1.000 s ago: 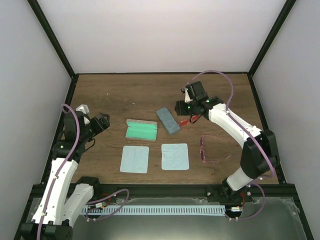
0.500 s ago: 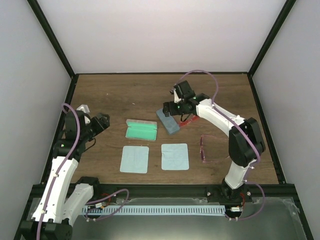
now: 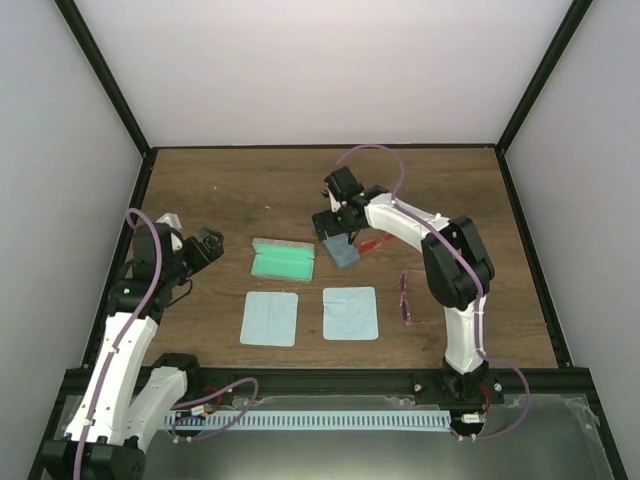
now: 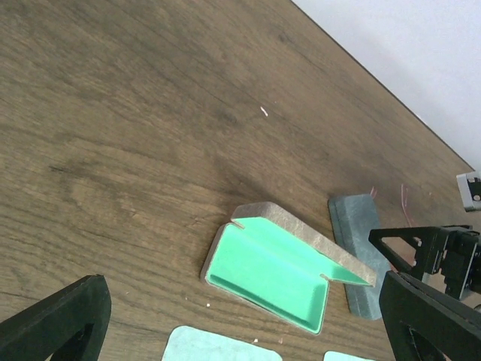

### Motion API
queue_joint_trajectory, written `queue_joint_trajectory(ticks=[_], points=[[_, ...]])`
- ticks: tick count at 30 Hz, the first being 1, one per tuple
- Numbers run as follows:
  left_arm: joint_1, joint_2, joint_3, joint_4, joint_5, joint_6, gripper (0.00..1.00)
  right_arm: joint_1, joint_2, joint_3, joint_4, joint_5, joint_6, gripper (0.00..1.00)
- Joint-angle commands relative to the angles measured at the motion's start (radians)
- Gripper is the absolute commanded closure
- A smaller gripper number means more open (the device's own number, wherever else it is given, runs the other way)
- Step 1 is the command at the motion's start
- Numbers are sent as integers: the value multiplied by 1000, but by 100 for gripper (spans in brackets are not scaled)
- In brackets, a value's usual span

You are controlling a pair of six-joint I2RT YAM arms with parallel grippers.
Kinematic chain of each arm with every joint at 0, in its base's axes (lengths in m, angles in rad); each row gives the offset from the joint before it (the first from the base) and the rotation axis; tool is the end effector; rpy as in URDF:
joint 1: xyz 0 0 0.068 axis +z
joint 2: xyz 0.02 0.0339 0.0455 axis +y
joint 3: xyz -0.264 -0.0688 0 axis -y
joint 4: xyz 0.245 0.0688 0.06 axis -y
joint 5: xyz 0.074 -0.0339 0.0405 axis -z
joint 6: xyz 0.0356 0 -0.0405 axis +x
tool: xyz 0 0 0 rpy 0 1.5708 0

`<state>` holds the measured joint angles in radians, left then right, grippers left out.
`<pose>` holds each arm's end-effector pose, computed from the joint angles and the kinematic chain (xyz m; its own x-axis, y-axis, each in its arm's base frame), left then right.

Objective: Organize the sunglasses
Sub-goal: Pick up the sunglasses case from the center of the board.

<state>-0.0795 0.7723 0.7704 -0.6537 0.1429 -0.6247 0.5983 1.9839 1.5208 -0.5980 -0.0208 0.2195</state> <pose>0.1617 -0.0180 0.2907 -0.6047 -0.5325 -0.5922 -0.2004 0.8214 -0.5340 0.3511 0.2402 0.2039 -0.8284 -0.3012 -0.4722 -0.4007 0.9078 0.1240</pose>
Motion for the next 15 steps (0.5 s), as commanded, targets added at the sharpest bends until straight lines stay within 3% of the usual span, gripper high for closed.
queue_joint_trajectory(ticks=[1, 15], points=[[-3, -4, -8, -20, 11, 14, 0, 6, 25, 55, -12, 23, -43, 0], [-3, -4, -9, -40, -9, 34, 0, 6, 77, 33, -14, 44, -64, 0]])
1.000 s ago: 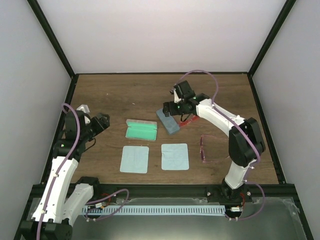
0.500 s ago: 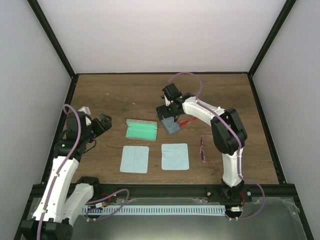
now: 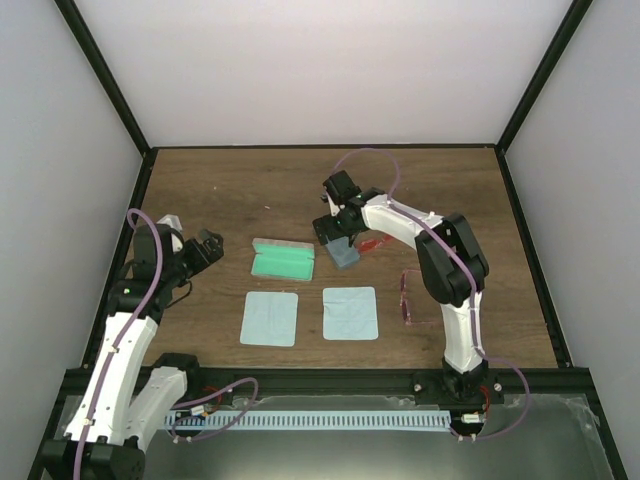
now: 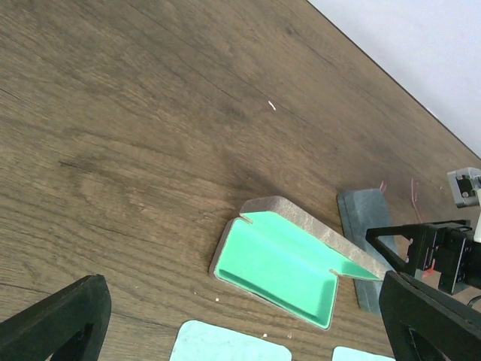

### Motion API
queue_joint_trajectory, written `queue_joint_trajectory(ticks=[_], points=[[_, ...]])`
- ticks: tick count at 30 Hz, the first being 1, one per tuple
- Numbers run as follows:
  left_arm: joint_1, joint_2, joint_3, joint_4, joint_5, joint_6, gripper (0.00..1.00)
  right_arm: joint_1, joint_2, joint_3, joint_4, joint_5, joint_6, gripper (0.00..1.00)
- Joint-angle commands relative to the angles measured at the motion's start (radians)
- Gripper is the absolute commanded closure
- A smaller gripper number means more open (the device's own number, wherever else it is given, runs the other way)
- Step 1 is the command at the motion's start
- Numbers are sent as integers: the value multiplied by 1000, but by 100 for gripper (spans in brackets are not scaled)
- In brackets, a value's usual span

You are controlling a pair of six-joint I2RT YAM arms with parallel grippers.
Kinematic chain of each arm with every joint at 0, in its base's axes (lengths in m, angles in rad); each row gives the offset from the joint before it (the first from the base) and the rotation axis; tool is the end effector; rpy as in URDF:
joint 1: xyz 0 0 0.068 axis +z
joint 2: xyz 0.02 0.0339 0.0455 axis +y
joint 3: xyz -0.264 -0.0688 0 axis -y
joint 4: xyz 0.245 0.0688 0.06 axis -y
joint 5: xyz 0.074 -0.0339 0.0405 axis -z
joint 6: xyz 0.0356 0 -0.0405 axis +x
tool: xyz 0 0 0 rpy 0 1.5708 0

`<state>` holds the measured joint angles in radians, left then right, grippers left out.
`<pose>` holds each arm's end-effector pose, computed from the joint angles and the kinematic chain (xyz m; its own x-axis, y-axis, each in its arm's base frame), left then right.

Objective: Organize the sunglasses
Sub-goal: Pick up the sunglasses case from the center of the board.

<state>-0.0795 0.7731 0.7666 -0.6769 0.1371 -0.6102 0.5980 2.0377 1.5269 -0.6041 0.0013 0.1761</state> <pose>0.1603 -0.0176 0.2873 -0.6215 -0.5199 -0.5860 -0.2096 0.8311 -0.5151 0.3555 0.2421 0.1834 -0.8291 -0.3528 -0.4337 -0.4238 0.9026 0.0760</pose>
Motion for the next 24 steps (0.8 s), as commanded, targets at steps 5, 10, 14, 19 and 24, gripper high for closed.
queue_joint_trajectory(ticks=[5, 10, 14, 19, 24], points=[[-3, -5, -8, -20, -10, 27, 0, 7, 26, 15, -7, 16, -24, 0], [-3, 27, -8, -17, 0, 35, 0, 7, 24, -2, 3, 1, -24, 0], [-3, 29, -10, -16, 4, 41, 0, 7, 27, -16, 4, 2, -17, 1], [-3, 21, -14, -27, -9, 54, 0, 6, 18, -32, 7, -1, -14, 1], [-3, 22, -18, -26, -7, 56, 0, 6, 22, -33, 4, -3, -9, 2]])
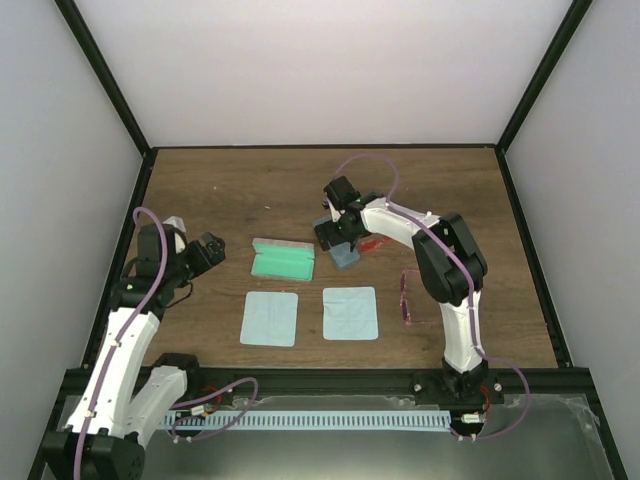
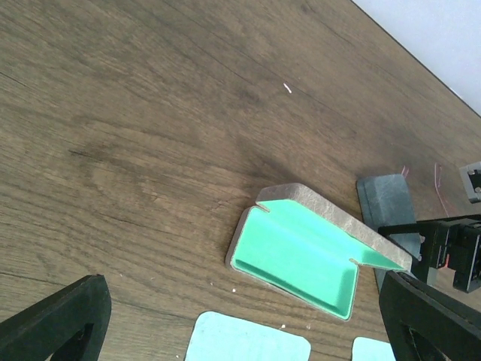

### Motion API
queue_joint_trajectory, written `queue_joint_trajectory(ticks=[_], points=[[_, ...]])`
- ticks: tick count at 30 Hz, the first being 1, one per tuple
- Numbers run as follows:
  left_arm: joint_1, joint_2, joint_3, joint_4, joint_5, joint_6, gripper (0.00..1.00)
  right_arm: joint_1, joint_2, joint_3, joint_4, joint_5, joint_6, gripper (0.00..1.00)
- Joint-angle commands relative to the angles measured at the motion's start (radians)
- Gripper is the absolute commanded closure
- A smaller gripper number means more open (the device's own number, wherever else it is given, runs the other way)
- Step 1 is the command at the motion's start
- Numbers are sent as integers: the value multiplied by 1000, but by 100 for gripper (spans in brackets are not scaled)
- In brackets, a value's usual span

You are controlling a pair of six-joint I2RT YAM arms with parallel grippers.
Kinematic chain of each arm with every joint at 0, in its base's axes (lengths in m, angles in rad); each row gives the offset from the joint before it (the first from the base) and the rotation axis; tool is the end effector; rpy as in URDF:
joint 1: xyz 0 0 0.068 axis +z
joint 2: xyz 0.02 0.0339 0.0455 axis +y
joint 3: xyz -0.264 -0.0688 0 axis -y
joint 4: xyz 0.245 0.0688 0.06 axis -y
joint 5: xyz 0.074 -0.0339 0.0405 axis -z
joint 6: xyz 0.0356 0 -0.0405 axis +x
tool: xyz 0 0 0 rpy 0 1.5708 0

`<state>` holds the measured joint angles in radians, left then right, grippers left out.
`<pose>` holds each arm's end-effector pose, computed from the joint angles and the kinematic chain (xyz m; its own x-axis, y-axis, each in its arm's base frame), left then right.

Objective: Organize the sunglasses
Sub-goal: Pick up the sunglasses case from the center of the board.

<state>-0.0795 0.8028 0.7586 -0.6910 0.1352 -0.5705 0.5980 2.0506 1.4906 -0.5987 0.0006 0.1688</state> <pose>0.1642 -0.0179 0.2792 -0.6590 -0.4843 -0.5754 -0.2110 0.8534 -0.4766 0.3514 0.2394 0.1680 -0.8411 -0.3697 -0.3949 -0.4276 0.9015 0.0667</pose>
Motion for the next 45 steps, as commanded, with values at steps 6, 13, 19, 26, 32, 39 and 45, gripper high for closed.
queue_joint_trajectory(ticks=[6, 13, 19, 26, 32, 39, 45], points=[[-3, -5, -10, -12, -7, 24, 0, 6, 13, 5, -11, 2, 17, 14], [-3, 3, -12, -8, -5, 30, 0, 7, 3, 11, -18, -1, 42, 29], [-2, 0, -10, -8, -3, 38, 0, 6, -47, 25, -23, -31, 64, 31], [-3, -3, -12, -5, 0, 42, 0, 7, -121, 33, -27, -57, 97, 32], [-2, 1, -6, 7, 25, 40, 0, 6, -187, 21, -24, -92, 139, 33], [-17, 10, -11, 176, 267, -101, 0, 2, -321, -68, 52, -240, 245, 34], [-143, 74, 41, 263, 269, -123, 0, 1, -417, -148, 129, -367, 351, 34]])
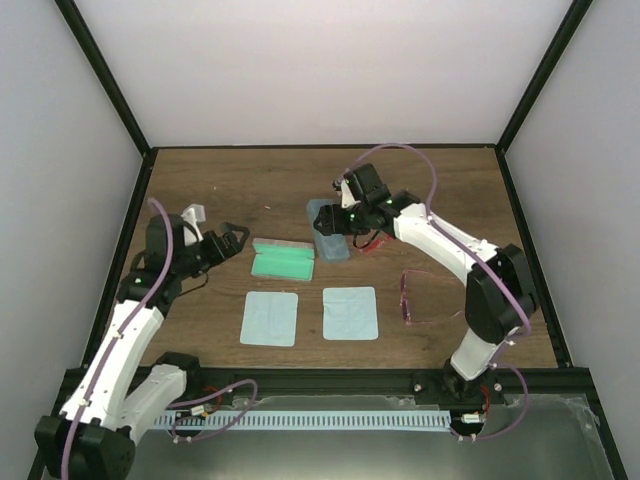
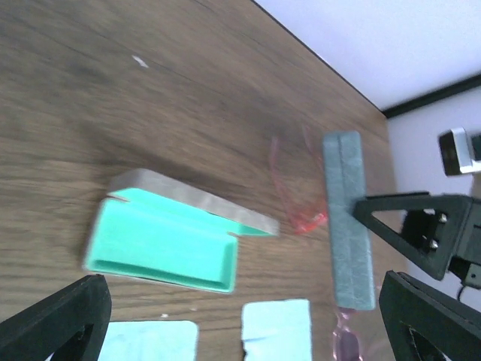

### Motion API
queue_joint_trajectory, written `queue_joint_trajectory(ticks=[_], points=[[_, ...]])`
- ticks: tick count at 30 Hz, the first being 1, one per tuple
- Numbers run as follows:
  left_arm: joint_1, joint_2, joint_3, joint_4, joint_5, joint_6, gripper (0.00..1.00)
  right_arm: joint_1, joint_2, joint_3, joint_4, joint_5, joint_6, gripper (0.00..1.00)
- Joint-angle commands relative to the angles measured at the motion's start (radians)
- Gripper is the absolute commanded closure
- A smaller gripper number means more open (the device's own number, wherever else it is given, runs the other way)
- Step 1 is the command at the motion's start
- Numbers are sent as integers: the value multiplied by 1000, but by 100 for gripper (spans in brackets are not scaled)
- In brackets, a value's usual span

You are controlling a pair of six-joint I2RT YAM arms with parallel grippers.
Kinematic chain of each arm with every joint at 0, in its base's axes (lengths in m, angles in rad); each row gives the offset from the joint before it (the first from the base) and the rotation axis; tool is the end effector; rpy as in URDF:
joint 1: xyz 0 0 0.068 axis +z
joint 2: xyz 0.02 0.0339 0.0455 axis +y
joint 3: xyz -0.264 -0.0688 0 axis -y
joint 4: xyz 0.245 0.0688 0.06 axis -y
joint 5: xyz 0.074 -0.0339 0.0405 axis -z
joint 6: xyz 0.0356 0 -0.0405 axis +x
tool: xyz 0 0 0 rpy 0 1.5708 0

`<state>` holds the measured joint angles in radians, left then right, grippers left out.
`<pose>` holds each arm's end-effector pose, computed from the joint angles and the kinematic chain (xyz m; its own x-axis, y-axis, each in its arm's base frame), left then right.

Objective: Organize the sunglasses
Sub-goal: Pick up the sunglasses case from the center of the board.

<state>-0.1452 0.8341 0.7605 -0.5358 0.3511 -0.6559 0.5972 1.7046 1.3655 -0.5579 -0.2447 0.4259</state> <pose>0.1758 -0.0381 0.2894 -0.7019 -0.4761 -0.5298 -0.0166 0.7545 -0.6561 0.3044 0.2174 0.2654 -0.8655 -0.1038 -0.4900 -0.3437 0.8347 0.4302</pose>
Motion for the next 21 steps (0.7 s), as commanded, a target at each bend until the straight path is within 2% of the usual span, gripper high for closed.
queue_joint_trajectory(ticks=[1, 6, 16, 21], points=[[-111, 62, 43, 128, 47, -37, 0, 1, -86, -35, 99, -132, 108, 34], [-259, 162, 87, 189, 2, -37, 0, -1, -164, -99, 148, -185, 158, 33], [-353, 254, 79, 340, 71, -70, 0, -33, -305, -267, 307, -346, 293, 33], [-397, 279, 84, 364, 55, -81, 0, -34, -336, -303, 329, -359, 308, 33]])
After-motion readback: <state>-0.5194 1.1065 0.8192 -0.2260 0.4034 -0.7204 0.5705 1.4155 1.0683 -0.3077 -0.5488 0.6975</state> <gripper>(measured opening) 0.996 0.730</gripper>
